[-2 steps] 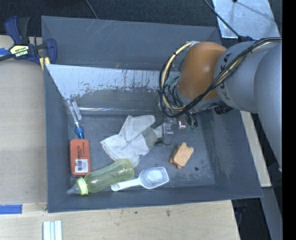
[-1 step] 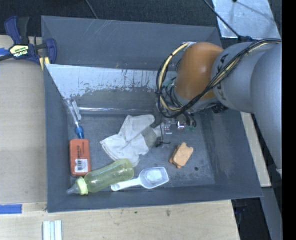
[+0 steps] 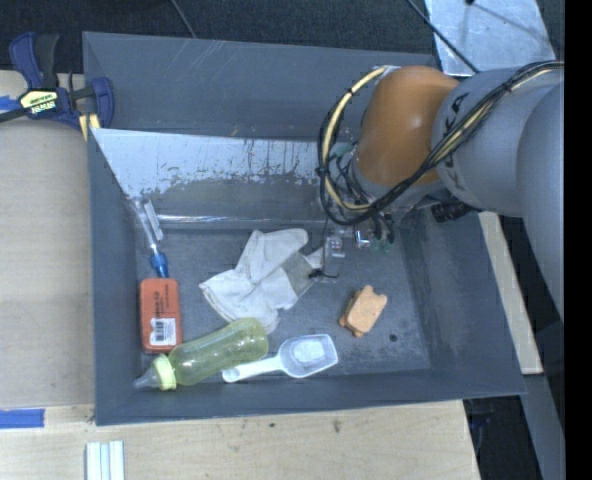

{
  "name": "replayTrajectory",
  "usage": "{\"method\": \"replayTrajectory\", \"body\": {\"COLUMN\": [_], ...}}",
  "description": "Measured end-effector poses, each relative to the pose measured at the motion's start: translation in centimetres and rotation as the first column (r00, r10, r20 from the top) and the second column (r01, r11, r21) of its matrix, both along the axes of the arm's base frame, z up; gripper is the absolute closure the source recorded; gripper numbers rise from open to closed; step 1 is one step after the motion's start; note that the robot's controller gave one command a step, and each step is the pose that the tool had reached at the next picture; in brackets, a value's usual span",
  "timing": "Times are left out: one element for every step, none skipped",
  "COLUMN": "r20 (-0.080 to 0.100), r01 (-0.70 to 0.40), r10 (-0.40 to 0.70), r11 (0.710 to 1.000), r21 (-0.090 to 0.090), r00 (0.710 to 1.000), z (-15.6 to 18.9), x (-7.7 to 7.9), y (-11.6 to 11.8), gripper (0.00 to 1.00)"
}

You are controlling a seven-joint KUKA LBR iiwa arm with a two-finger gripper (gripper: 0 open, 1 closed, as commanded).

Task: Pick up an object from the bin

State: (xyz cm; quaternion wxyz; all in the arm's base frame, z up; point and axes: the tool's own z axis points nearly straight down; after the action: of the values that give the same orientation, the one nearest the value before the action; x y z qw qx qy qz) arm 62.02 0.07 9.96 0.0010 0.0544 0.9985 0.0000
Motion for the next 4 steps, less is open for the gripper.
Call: {"method": "replayTrajectory", "body": {"r20": [0.005,0.000,0.000,0.003], "r01": [-0.050,-0.184,-0.135,-0.086], "r10": [0.050,0.184,0.135,0.086], "r11": [0.999,0.983,0.991,0.996], "r21": [-0.001,-0.002,0.002,0.000], "r00": [0.999,0.983,0.991,0.996], "z": [2.1,1.9,0.7,-1.4], "x": [-0.6,-1.5,-1.5,-2.1], "y": [-0.2,3.5,6.0,6.0], "gripper": [0.00,0.00,0.00,0.00]}}
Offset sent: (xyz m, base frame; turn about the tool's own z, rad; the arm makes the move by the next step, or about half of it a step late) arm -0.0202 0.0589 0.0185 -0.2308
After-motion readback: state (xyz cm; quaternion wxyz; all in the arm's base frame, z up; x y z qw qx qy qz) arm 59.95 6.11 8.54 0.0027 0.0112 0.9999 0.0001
